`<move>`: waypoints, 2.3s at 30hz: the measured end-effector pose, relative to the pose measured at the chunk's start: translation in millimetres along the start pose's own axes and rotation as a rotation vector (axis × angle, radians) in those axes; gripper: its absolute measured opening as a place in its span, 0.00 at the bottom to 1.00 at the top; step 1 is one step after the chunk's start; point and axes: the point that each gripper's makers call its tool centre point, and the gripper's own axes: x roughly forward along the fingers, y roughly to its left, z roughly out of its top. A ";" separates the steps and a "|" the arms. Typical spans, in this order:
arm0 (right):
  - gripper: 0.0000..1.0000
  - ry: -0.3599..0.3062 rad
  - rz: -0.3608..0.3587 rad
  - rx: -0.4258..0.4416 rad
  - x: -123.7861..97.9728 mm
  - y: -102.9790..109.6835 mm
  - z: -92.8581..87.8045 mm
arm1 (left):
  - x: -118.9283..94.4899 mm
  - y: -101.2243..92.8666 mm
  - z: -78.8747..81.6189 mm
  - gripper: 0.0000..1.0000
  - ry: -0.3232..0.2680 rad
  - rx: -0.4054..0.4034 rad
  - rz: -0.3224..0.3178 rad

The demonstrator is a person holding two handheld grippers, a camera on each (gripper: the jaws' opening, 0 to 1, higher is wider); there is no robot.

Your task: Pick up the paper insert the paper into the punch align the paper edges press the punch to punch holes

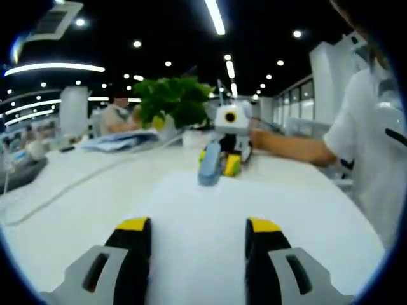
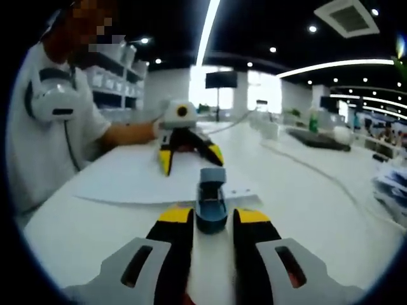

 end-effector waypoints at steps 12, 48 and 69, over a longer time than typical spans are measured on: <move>0.31 -0.049 -0.097 0.083 -14.9 0.4 5.2 | -4.0 -13.9 16.5 0.67 -0.069 0.000 -0.035; 0.36 -0.051 -0.348 0.185 -37.8 -26.5 0.5 | 107.6 -35.3 54.2 0.49 -0.090 0.072 -0.228; 0.35 -0.016 -0.332 0.176 -26.5 -14.9 -1.3 | 114.0 -28.7 45.6 0.31 -0.065 0.094 -0.192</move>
